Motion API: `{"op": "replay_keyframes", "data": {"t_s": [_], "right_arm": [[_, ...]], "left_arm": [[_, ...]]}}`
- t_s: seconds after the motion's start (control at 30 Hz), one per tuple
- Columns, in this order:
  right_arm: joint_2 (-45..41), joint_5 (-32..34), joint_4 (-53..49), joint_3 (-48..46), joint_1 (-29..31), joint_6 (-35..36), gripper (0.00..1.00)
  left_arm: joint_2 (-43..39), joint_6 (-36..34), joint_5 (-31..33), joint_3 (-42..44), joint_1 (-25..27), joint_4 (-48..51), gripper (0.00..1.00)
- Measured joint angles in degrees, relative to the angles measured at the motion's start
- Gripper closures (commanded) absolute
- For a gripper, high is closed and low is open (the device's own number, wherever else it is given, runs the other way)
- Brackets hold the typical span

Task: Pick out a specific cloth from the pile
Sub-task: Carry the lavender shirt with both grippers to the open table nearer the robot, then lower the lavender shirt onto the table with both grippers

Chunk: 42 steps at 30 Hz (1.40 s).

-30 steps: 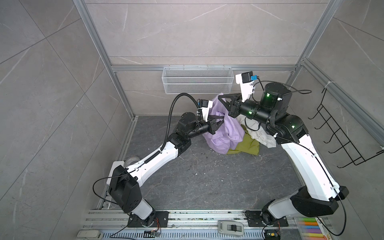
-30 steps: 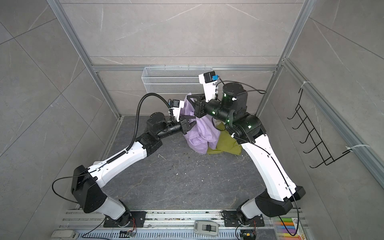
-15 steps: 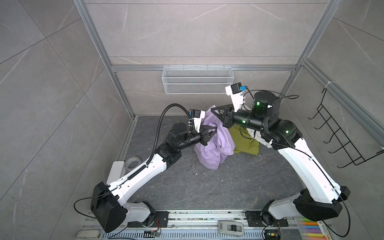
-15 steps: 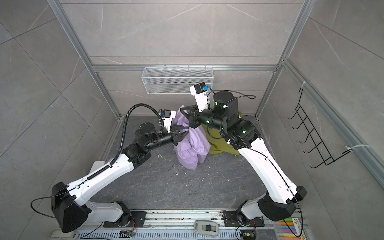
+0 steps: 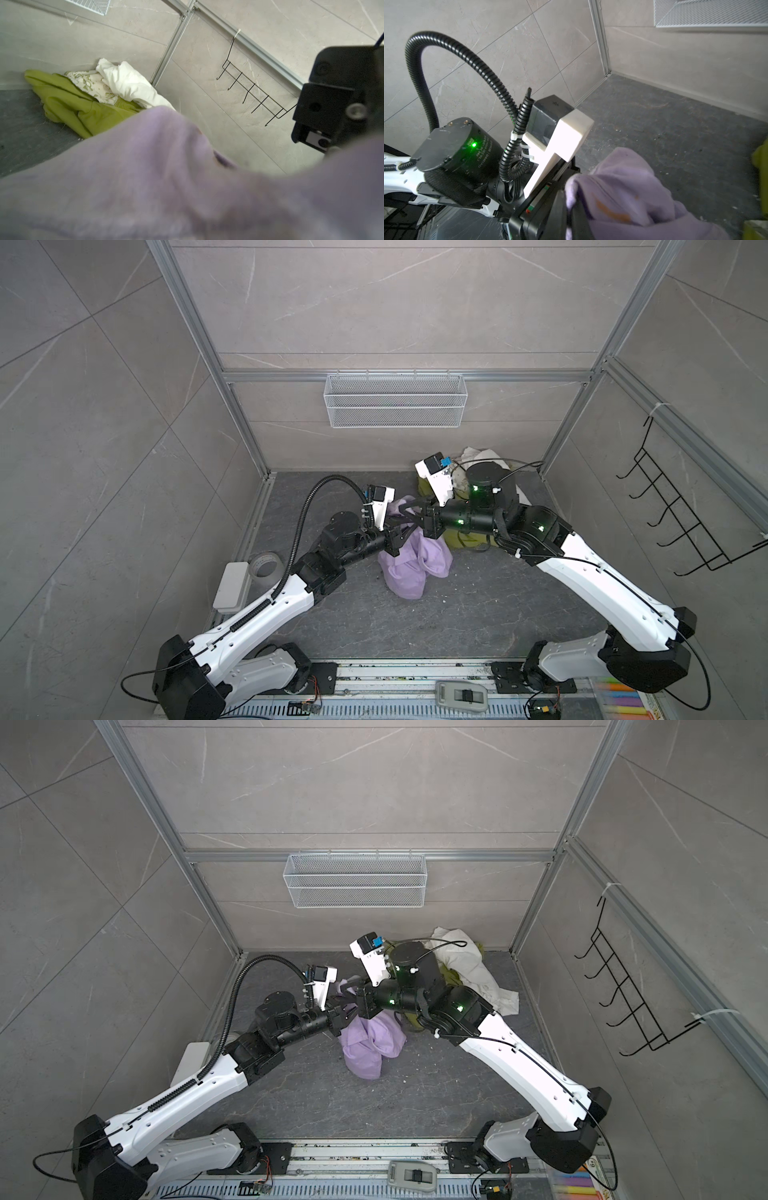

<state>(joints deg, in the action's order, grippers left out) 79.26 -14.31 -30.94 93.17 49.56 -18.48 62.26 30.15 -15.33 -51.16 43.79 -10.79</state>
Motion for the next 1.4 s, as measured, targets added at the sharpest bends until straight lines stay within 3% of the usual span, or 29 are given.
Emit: {"op": "replay_keyframes", "data": {"t_s": [0.5,1.0,1.4], "right_arm": [[3.3,-0.4,6.9,-9.0,2.0,-4.1,1.00],[4.0,1.4,9.0,-13.2,1.9,-4.3,1.00],[4.0,-0.5,11.8,-18.7,-3.1,-6.5,1.00]], "left_arm": [[-5.3,-0.1,5.5,9.0,0.1,5.2,1.00],[-5.7,-0.9,7.8,10.0,0.1,6.6,1.00],[-3.9,-1.5,7.8,11.2,0.1,6.0,1.00]]}}
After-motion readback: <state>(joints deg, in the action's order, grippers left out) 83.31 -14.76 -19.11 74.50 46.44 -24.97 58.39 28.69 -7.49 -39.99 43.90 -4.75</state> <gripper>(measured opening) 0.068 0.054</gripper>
